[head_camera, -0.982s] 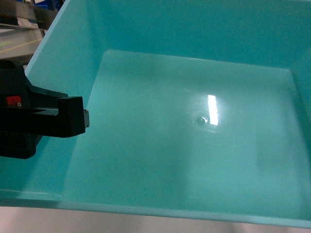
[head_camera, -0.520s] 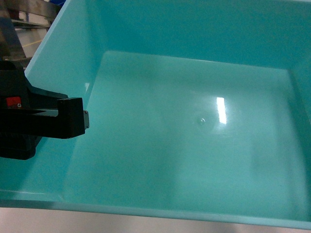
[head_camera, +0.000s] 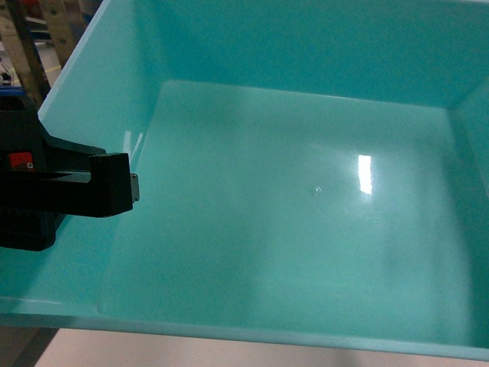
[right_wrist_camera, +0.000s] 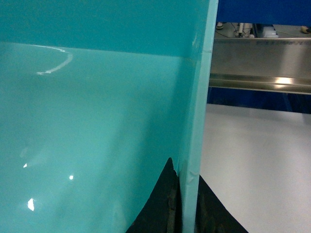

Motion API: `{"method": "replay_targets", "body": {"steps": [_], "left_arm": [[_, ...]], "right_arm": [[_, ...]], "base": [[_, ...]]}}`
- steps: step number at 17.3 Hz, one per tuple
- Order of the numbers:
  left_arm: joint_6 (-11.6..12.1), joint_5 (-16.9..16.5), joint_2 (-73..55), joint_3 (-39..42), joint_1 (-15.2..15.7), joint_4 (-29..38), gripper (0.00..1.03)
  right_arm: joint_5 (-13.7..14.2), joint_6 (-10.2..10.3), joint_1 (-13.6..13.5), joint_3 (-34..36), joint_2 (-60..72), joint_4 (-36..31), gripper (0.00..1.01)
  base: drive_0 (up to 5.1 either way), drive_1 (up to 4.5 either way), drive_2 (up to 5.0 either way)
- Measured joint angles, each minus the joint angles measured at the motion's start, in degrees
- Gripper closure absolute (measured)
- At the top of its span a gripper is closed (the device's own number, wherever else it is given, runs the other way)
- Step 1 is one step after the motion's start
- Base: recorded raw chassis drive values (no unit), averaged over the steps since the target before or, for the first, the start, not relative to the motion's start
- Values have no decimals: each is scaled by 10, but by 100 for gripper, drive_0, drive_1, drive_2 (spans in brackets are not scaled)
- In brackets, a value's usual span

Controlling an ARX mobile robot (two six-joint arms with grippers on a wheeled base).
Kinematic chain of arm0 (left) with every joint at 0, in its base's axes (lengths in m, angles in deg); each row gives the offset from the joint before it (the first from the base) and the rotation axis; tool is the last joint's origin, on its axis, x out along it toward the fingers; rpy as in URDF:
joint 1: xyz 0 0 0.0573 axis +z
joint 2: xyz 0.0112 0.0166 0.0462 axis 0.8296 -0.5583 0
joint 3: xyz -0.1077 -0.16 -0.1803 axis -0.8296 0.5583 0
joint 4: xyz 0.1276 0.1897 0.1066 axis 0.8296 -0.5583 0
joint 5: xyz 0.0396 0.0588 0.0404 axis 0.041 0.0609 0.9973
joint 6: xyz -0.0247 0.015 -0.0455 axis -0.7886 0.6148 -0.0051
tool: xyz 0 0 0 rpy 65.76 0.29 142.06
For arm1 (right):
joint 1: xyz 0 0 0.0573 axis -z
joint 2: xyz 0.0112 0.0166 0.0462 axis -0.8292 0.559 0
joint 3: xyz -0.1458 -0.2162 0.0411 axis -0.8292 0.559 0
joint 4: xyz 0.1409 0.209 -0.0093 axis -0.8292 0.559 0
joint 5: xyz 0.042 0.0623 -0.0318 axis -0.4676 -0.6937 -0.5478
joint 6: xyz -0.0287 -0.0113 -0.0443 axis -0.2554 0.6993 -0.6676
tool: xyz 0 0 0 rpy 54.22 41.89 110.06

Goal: Organize blue bins on left shelf correctly

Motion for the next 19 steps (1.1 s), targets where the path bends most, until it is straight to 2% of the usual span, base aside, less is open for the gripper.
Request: {"method": "replay_targets", "body": {"steps": [19], "left_arm": [[0,0,0,0,0,0,101]], "right_arm": [[0,0,0,0,0,1,99]], "base": [[-492,238,247]]}}
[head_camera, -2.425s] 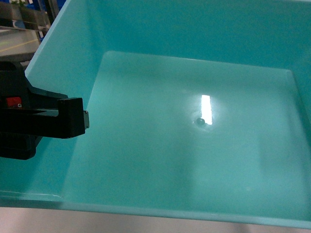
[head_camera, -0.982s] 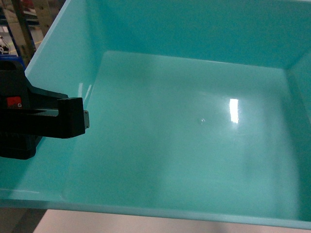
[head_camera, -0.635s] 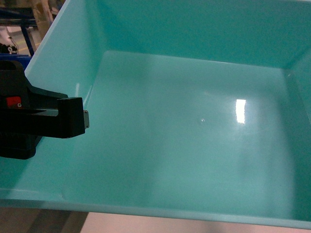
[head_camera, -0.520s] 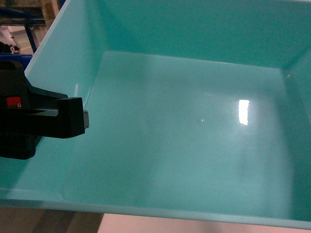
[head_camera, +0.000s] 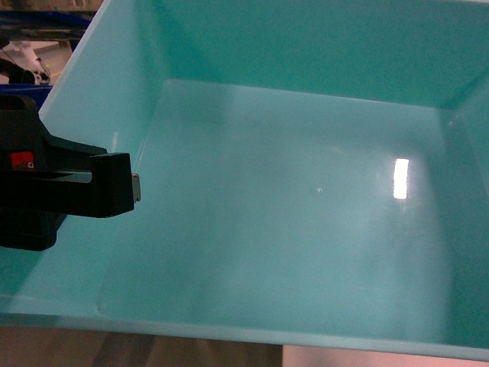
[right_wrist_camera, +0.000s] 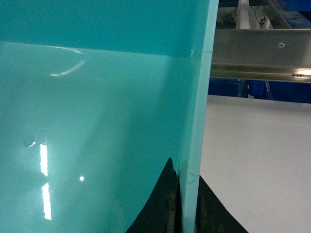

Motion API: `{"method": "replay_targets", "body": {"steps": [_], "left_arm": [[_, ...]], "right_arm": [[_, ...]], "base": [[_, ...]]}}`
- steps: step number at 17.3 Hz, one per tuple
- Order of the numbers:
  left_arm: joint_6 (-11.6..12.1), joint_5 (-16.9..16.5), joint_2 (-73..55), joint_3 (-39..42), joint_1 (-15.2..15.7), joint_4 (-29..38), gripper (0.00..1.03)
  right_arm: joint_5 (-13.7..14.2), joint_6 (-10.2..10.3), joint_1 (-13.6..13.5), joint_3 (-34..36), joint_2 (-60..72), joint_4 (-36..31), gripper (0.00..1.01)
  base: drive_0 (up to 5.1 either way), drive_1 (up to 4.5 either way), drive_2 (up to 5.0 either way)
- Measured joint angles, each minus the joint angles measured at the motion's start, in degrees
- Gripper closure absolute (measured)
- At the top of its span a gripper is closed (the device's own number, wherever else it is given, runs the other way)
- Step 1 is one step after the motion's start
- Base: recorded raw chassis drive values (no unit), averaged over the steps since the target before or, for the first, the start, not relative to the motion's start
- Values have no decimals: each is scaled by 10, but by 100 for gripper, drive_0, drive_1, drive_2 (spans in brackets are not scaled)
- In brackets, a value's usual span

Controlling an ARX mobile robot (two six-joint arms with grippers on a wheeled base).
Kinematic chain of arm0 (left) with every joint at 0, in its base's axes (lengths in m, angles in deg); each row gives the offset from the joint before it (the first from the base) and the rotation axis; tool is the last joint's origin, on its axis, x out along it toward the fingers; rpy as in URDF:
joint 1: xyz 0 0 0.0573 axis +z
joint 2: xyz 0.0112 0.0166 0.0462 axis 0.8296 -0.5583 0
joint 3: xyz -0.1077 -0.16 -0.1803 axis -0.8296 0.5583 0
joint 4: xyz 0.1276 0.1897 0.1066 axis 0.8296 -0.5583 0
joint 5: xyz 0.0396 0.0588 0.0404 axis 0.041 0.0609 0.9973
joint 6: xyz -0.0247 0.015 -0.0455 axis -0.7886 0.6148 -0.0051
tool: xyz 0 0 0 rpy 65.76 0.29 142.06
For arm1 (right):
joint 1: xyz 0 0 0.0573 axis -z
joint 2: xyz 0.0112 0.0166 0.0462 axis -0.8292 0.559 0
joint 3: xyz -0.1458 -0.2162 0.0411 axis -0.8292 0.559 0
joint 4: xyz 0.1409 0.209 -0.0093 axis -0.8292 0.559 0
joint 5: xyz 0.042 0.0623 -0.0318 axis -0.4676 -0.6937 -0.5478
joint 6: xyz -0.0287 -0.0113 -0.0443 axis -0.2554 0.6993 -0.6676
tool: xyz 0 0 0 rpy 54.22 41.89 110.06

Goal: Organize blue bins on left shelf correctly

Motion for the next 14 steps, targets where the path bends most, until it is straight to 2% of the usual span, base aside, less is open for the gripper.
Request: {"method": "replay_targets", "body": {"steps": [14], "left_arm": [[0,0,0,0,0,0,101]], "right_arm": [[0,0,0,0,0,-1,99]], "base": [[-498,239,239]]}}
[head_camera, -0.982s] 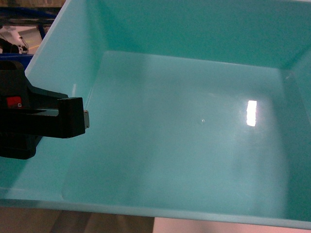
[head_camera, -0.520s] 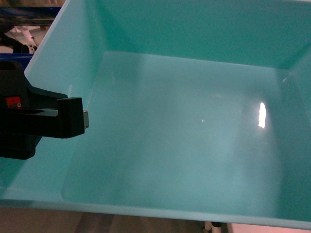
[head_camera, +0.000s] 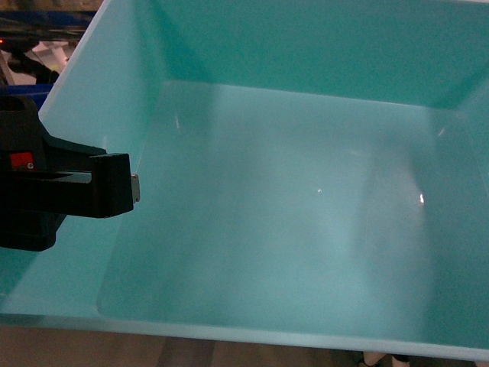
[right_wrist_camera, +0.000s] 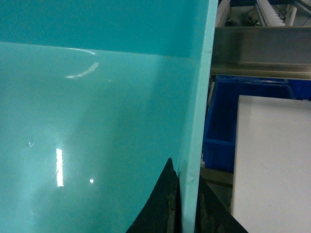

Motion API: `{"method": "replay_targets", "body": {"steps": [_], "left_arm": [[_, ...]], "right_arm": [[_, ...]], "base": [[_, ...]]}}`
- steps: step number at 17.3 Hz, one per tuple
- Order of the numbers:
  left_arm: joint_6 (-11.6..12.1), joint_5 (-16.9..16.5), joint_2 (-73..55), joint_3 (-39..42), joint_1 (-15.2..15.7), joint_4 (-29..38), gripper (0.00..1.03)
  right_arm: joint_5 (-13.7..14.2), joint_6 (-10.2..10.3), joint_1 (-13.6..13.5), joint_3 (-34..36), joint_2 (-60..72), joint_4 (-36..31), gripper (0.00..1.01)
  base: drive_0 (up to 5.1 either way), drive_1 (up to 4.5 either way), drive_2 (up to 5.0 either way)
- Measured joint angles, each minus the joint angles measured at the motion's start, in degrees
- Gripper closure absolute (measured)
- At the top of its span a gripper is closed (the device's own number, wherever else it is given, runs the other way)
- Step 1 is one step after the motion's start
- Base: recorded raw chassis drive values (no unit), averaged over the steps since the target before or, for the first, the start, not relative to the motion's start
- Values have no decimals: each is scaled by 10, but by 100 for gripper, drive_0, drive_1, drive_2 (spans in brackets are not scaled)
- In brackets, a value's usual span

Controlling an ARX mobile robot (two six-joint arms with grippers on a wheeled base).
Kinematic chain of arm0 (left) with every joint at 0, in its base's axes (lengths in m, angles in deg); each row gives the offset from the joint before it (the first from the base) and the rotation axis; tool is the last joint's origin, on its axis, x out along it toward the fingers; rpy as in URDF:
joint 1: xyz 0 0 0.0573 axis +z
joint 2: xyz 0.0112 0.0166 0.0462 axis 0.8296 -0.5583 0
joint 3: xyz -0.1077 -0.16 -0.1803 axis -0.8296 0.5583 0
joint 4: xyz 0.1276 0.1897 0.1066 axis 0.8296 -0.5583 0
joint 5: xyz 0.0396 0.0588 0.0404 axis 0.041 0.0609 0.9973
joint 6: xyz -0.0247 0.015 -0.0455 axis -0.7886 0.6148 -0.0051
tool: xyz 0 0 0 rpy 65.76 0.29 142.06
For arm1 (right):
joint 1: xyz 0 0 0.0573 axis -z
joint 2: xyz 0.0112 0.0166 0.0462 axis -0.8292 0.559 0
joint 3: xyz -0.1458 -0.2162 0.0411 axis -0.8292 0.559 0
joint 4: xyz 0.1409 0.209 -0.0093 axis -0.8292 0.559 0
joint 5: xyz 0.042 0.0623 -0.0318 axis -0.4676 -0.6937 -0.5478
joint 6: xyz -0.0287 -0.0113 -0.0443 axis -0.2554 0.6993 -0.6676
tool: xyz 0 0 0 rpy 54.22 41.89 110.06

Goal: Organize blue bins on left shelf correctly

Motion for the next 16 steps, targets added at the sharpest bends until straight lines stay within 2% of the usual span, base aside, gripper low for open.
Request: {"method": "replay_targets", "body": {"steps": [16], "left_arm": [[0,0,0,0,0,0,101]], "right_arm": [[0,0,0,0,0,0,99]], "base": [[-502,239,239]]}}
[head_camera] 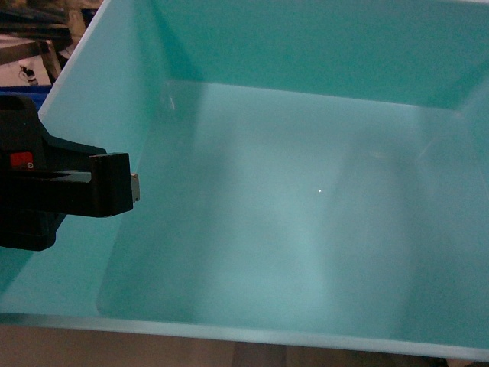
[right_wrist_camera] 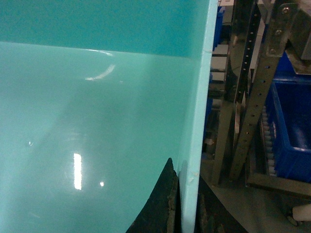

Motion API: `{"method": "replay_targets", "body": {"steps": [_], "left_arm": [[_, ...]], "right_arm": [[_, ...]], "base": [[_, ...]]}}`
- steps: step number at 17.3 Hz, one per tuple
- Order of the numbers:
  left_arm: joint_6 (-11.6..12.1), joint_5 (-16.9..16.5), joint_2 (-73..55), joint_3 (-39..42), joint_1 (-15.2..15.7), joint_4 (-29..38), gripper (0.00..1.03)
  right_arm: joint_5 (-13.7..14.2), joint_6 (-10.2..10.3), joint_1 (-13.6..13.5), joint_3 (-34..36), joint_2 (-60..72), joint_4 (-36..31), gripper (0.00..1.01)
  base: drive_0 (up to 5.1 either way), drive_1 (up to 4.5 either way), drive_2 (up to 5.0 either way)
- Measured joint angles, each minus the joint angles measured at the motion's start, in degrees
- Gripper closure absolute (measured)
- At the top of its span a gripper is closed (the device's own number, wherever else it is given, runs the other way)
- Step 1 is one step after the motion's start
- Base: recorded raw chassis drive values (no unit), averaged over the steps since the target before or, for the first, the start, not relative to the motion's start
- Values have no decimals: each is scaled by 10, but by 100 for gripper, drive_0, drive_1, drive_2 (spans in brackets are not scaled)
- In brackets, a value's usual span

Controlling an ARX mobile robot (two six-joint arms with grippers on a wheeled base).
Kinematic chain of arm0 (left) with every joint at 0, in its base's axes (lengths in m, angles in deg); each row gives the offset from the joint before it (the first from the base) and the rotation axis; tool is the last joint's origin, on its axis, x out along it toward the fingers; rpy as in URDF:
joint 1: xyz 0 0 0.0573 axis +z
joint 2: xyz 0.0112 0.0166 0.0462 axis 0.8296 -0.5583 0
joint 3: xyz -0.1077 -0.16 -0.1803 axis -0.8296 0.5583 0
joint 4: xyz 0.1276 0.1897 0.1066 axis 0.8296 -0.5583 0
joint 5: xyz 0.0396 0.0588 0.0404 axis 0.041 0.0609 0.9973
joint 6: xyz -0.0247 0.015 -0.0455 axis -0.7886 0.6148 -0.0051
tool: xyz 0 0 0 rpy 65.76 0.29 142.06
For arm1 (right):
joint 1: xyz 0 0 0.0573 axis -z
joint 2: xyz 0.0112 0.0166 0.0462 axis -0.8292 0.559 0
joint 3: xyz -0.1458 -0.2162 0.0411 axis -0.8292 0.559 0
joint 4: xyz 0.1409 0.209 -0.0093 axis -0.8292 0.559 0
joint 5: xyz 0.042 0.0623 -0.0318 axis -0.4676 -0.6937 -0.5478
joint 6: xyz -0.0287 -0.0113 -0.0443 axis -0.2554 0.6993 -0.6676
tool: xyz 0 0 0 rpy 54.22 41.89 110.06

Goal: Organize blue bins on left shelf correctly

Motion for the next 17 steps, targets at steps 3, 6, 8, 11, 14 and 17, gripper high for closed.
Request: {"method": "replay_targets", "body": {"steps": [3,6,8,11,14,17], "left_arm": [[0,0,0,0,0,0,101],[0,0,0,0,0,0,101],[0,0,0,0,0,-1,101],[0,0,0,0,0,-2,101],[0,0,0,0,0,-2,101],[0,0,0,0,0,-1,101]], "right_arm": [[0,0,0,0,0,0,99],[0,0,0,0,-1,0,99],[0,0,0,0,-2,1,99],[0,0,0,0,-1,-1,99],[0,0,0,0,0,1,99],[0,0,0,0,0,2,99]], "base": [[-502,268,207],[-492,332,147],[-492,332,147],[-8,389,-405],[-15,387,-416],[-15,387,-416]]}}
